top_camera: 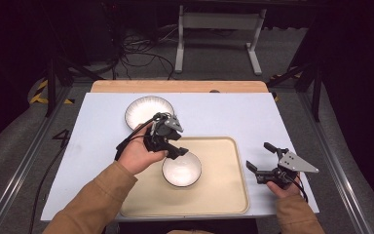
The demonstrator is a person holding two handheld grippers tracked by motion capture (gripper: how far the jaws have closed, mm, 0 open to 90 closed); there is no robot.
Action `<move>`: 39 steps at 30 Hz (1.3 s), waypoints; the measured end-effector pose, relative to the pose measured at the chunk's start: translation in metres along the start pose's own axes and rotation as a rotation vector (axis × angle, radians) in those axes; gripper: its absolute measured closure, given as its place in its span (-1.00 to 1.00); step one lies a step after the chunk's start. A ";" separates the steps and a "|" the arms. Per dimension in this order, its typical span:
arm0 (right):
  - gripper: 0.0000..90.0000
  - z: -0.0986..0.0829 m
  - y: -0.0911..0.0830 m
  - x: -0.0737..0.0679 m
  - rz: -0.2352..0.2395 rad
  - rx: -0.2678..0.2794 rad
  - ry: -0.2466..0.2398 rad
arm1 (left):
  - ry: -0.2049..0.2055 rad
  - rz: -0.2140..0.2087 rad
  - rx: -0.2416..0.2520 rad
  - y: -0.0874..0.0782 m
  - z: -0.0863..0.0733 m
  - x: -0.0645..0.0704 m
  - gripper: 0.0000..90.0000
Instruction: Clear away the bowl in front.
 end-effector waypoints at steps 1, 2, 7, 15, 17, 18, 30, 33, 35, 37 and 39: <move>-0.88 0.000 0.000 0.000 0.000 0.000 0.000 | 0.000 0.000 0.000 0.000 0.000 0.000 -0.04; -0.88 0.000 0.000 0.000 -0.001 -0.002 0.002 | -0.002 0.003 0.012 -0.004 -0.001 0.001 -0.04; -0.88 0.000 0.000 0.001 0.003 -0.001 0.007 | 0.002 0.034 0.077 -0.022 -0.006 0.003 -0.09; -0.88 0.000 0.000 0.002 0.003 -0.001 0.026 | -0.050 0.054 0.238 -0.042 -0.017 0.004 -0.20; -0.87 0.000 0.000 0.003 0.006 0.001 0.027 | -0.067 0.056 0.291 -0.047 -0.020 0.003 -0.20; -0.87 0.000 0.000 0.003 0.006 0.001 0.027 | -0.067 0.056 0.291 -0.047 -0.020 0.003 -0.21; -0.89 0.000 0.000 0.002 0.007 0.000 0.023 | -0.097 0.091 0.411 -0.055 -0.046 0.002 -0.44; -0.89 0.000 0.000 0.002 0.005 0.000 0.022 | -0.111 0.105 0.442 -0.056 -0.053 0.000 -0.51; -0.89 0.000 0.000 0.002 0.004 0.001 0.022 | -0.117 0.126 0.481 -0.058 -0.058 -0.002 -0.57; -0.89 0.000 0.000 0.002 0.006 0.003 0.022 | -0.131 0.136 0.514 -0.059 -0.062 -0.004 -0.60; -0.90 0.000 0.000 0.002 0.006 0.003 0.022 | -0.150 0.146 0.563 -0.061 -0.067 -0.007 -0.62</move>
Point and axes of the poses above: each handheld gripper's, and its own axes: y roughly forward along the jaws, z roughly out of its top, x roughly to its right, the point moved 8 cm from there along y, roughly forward along the jaws, and after that the axes turned 6 degrees about z, right-handed, at the moved point
